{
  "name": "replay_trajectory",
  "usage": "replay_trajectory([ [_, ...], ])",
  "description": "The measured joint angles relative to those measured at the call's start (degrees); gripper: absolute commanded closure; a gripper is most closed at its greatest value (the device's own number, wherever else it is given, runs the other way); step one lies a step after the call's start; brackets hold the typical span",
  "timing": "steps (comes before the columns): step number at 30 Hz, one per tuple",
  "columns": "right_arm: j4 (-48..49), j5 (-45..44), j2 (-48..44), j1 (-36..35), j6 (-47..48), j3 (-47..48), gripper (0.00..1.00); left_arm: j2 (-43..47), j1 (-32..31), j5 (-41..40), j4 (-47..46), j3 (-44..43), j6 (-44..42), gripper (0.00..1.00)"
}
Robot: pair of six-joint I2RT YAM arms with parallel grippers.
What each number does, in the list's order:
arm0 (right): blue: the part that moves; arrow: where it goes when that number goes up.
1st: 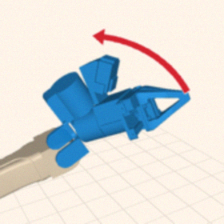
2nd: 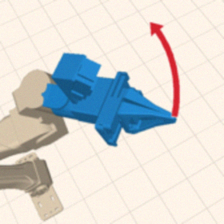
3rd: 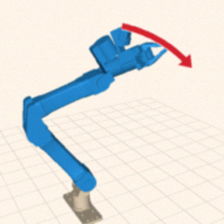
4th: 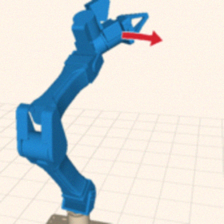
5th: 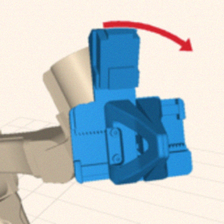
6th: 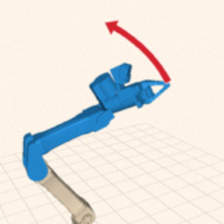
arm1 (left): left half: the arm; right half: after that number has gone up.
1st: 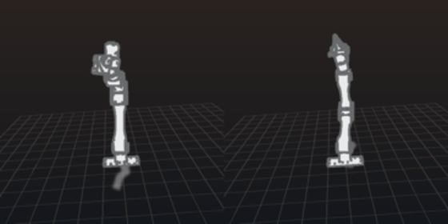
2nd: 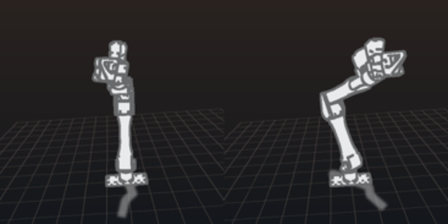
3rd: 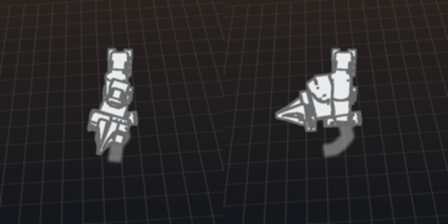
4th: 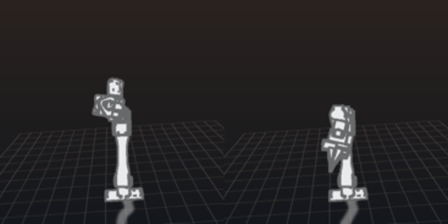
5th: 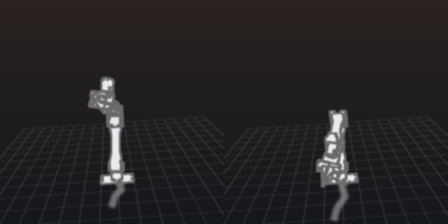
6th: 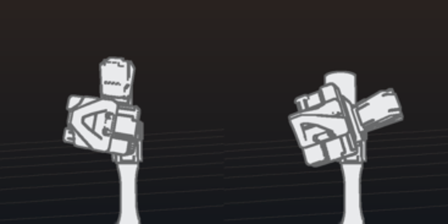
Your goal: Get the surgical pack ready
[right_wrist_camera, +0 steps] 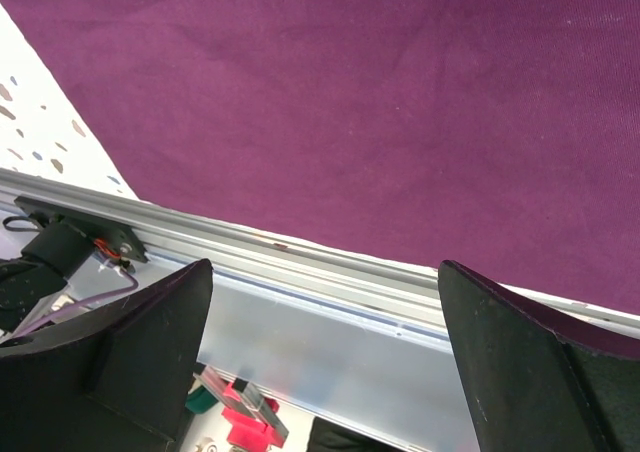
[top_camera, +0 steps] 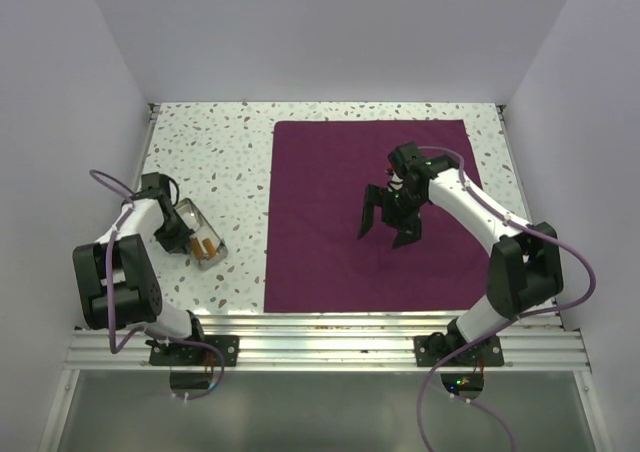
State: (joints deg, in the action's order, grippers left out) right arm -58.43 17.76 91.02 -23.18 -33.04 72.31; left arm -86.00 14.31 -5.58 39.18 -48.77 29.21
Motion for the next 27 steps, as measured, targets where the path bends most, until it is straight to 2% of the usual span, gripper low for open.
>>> replay_trajectory([
  [7,0.20,0.00,1.49,0.09,0.44,0.00,0.01,3.28,-0.07,0.98,2.67,-3.72,-3.39,1.00],
  [11,0.24,0.00,1.57,0.44,0.94,0.15,0.01,3.85,-2.62,2.03,3.15,-6.36,-6.21,1.00],
  [19,-0.11,0.07,1.46,5.42,2.67,1.16,0.01,0.26,-18.53,7.74,1.73,-14.12,-10.67,1.00],
  [27,-0.83,-1.62,-2.08,19.98,4.76,-1.33,0.02,-14.75,-32.96,8.17,2.14,-28.39,-13.42,1.00],
])
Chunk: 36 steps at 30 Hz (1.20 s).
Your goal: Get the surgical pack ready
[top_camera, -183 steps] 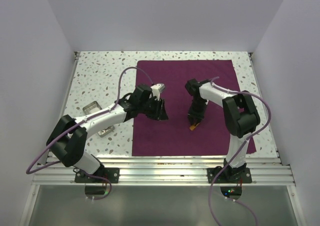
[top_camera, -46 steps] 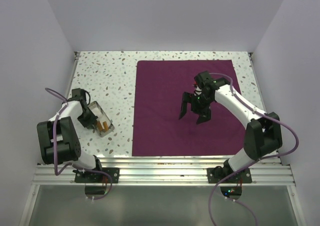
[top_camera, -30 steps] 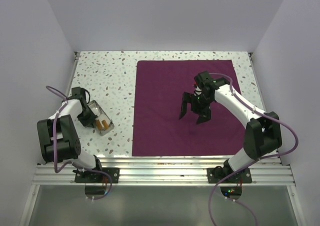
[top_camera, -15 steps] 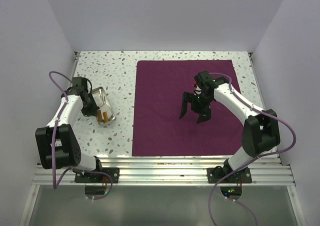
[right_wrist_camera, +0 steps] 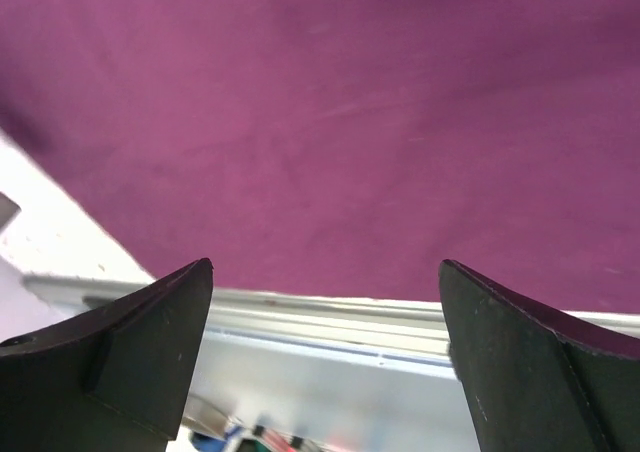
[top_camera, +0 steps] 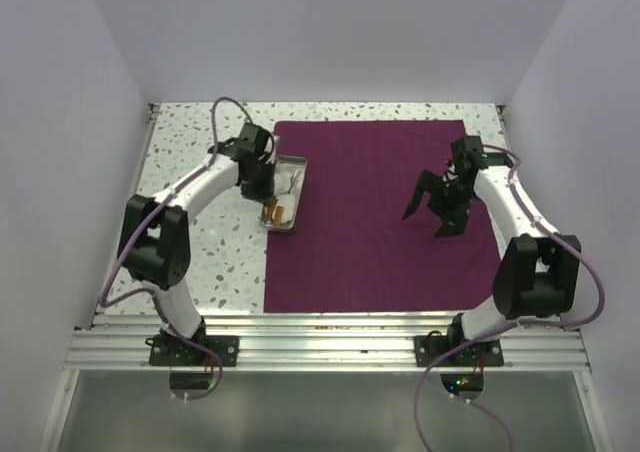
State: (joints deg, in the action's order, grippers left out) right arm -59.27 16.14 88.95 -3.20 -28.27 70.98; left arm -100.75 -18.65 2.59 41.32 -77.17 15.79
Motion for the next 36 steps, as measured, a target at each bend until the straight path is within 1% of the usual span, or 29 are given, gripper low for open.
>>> replay_trajectory([
  [6,-1.53,-3.39,-1.57,10.27,1.53,-2.86,0.01,-14.86,-10.60,0.07,0.85,-15.87,-3.26,1.00],
  [9,-2.25,-4.00,-2.51,15.26,1.57,-4.39,0.02,-20.74,-14.40,0.09,1.53,-22.36,-5.16,1.00],
  [12,-2.47,-4.96,-2.80,20.02,1.57,-5.99,0.02,-24.04,-17.38,0.90,1.64,-24.72,-6.45,1.00],
  [18,-3.78,-9.46,-2.80,25.35,2.36,-7.85,0.02,-29.66,-21.29,2.16,3.04,-30.18,-7.87,1.00],
  [21,-4.50,-11.02,-2.86,26.21,3.23,-8.00,0.05,-31.15,-23.02,3.28,3.28,-32.70,-7.82,1.00],
  [27,-4.39,-9.42,-1.79,25.79,4.33,-7.72,0.09,-32.22,-26.01,6.49,2.73,-34.51,-6.95,1.00],
  [28,-4.28,-9.09,-1.03,25.57,4.39,-7.43,0.09,-32.46,-26.40,7.02,2.71,-34.53,-6.80,0.98],
  [30,-3.87,-8.96,0.44,24.72,4.48,-6.95,0.09,-33.05,-26.82,8.13,2.78,-34.53,-6.67,0.91],
  [31,-3.69,-8.92,0.85,24.02,4.48,-6.67,0.09,-33.27,-26.84,8.74,2.80,-34.53,-6.58,0.84],
  [34,-3.32,-8.81,2.19,21.16,4.42,-4.98,0.09,-33.51,-26.75,10.12,2.58,-34.53,-6.43,0.70],
  [36,-2.99,-8.66,2.95,19.08,4.28,-3.56,0.09,-33.51,-26.73,10.75,2.43,-34.53,-6.45,0.63],
])
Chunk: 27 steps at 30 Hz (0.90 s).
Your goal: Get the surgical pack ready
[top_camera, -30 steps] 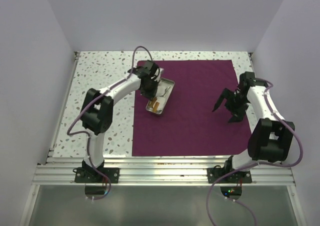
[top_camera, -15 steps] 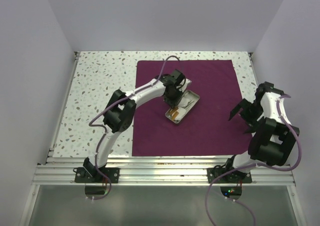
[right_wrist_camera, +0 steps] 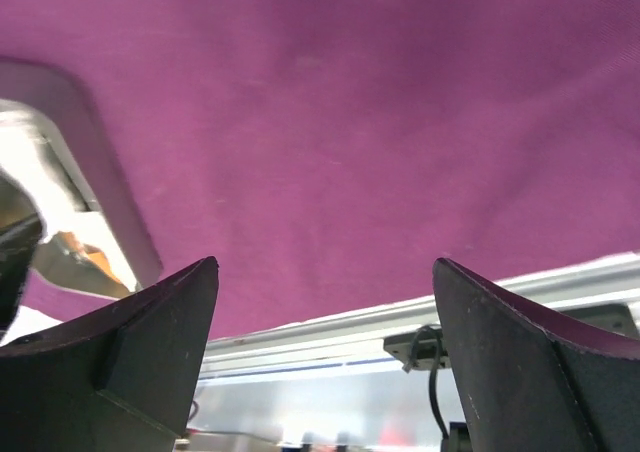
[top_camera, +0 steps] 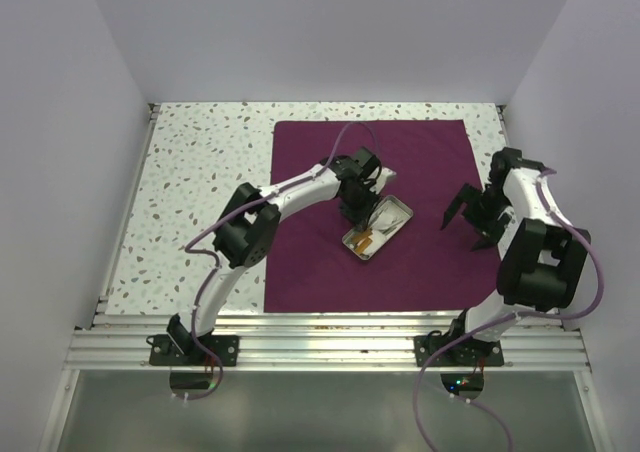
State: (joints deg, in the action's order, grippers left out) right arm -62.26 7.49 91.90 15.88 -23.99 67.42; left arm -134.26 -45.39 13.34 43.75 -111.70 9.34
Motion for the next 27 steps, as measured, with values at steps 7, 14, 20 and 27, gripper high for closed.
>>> replay_trajectory([
  [7,3.69,1.64,5.55,-5.60,-0.79,5.79,0.18,2.86,0.57,-2.16,-2.14,3.30,0.11,0.51],
  [14,9.31,2.62,17.84,-5.35,-0.66,14.82,0.82,17.68,11.45,-3.78,-5.31,18.97,3.17,0.85],
  [20,12.52,2.58,23.85,-5.38,-0.85,16.26,0.88,20.06,17.09,-2.19,-7.72,30.84,6.16,1.00],
  [27,17.22,4.24,20.83,-6.54,-1.05,8.26,0.89,19.37,18.47,4.04,-10.08,34.40,9.92,0.99],
])
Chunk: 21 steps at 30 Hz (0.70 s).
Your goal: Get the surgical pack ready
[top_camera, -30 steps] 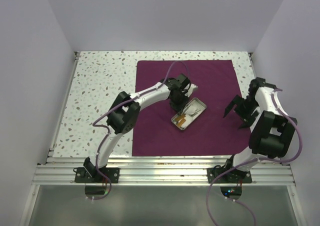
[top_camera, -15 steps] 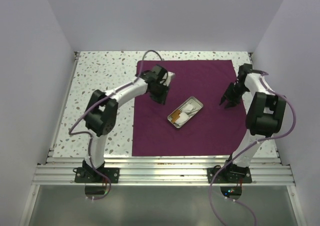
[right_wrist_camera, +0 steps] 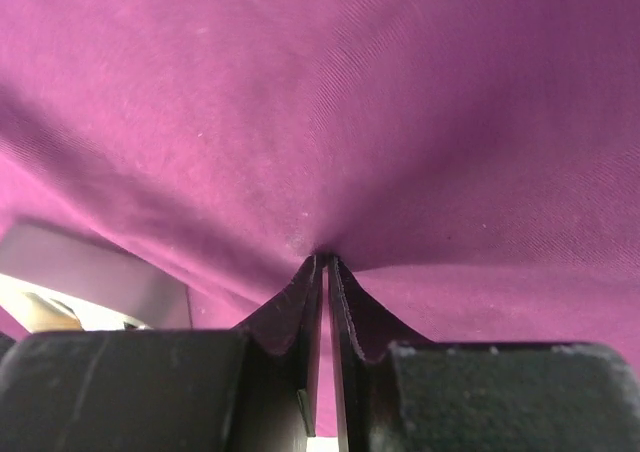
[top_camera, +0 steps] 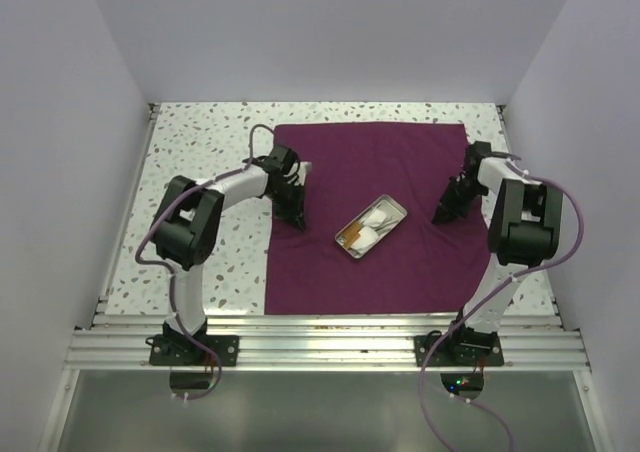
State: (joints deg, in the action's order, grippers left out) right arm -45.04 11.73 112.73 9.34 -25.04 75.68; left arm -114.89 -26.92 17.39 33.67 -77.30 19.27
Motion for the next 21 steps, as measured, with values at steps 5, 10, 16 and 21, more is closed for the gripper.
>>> replay_trajectory([
  [5,2.95,3.72,-3.91,-7.10,-2.69,-7.06,0.88,-4.31,7.23,6.86,2.10,-4.26,1.33,0.93],
  [10,3.76,9.75,-3.91,-16.28,-7.65,-9.18,0.87,-12.37,16.28,7.23,6.29,-17.73,0.39,0.91],
  [16,1.73,14.34,-0.26,-20.46,-11.04,-5.75,0.87,-22.45,22.08,4.59,10.45,-36.20,-2.69,0.87],
  [21,-2.10,11.15,1.40,-19.26,-8.98,0.90,0.85,-21.27,21.92,-0.13,9.62,-35.91,-4.79,0.76],
])
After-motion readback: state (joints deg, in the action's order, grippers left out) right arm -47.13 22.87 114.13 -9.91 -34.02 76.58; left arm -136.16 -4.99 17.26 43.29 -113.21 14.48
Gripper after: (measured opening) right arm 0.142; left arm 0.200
